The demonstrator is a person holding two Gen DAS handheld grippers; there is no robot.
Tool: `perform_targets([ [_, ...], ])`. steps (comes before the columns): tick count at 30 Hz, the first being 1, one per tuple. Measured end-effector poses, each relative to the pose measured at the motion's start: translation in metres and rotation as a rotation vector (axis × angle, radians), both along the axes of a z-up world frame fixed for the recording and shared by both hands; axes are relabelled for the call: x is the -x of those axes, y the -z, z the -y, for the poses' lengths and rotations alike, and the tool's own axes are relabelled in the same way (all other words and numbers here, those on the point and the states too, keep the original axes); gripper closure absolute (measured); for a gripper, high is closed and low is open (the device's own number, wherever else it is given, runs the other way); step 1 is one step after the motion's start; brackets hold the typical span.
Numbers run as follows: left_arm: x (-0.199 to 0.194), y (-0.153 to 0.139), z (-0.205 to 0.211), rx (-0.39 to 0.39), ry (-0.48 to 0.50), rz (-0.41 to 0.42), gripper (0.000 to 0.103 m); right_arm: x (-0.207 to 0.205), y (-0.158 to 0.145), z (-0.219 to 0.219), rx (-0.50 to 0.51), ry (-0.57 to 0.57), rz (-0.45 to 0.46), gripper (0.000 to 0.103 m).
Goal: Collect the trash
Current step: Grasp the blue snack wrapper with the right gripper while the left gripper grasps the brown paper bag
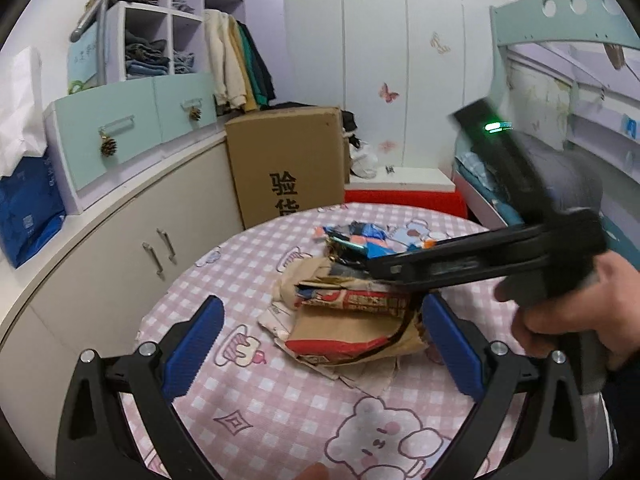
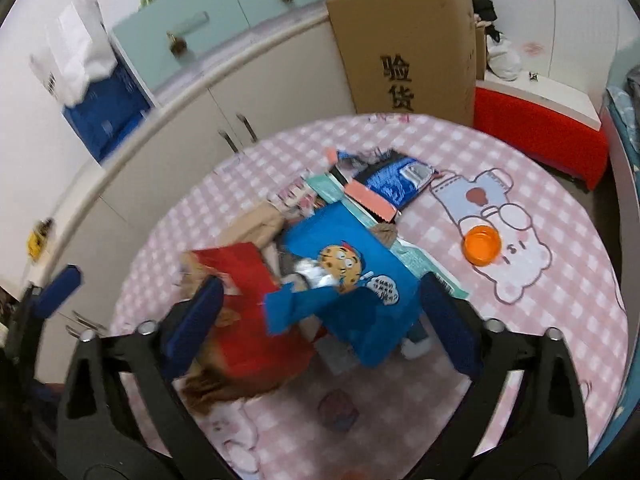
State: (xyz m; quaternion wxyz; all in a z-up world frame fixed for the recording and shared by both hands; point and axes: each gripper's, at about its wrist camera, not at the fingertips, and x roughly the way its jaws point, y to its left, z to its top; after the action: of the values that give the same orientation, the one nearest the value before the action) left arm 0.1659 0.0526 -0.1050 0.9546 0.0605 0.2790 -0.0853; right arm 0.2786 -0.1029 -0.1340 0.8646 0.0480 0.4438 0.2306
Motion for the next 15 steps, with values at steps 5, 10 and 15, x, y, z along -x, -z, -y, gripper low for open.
perform_targets([
  [5, -0.010, 0.010, 0.011, -0.018, 0.019, -0.029, 0.006, -0.008, 0.012, 0.023, -0.085, 0.046, -0.048, 0.082],
  [10, -0.028, 0.021, 0.016, 0.000, 0.003, -0.086, 0.006, 0.005, -0.003, 0.057, -0.145, 0.090, -0.011, 0.085],
  [15, -0.044, 0.027, 0.020, 0.042, -0.027, -0.139, 0.006, 0.020, -0.012, 0.084, -0.171, 0.120, 0.008, 0.085],
])
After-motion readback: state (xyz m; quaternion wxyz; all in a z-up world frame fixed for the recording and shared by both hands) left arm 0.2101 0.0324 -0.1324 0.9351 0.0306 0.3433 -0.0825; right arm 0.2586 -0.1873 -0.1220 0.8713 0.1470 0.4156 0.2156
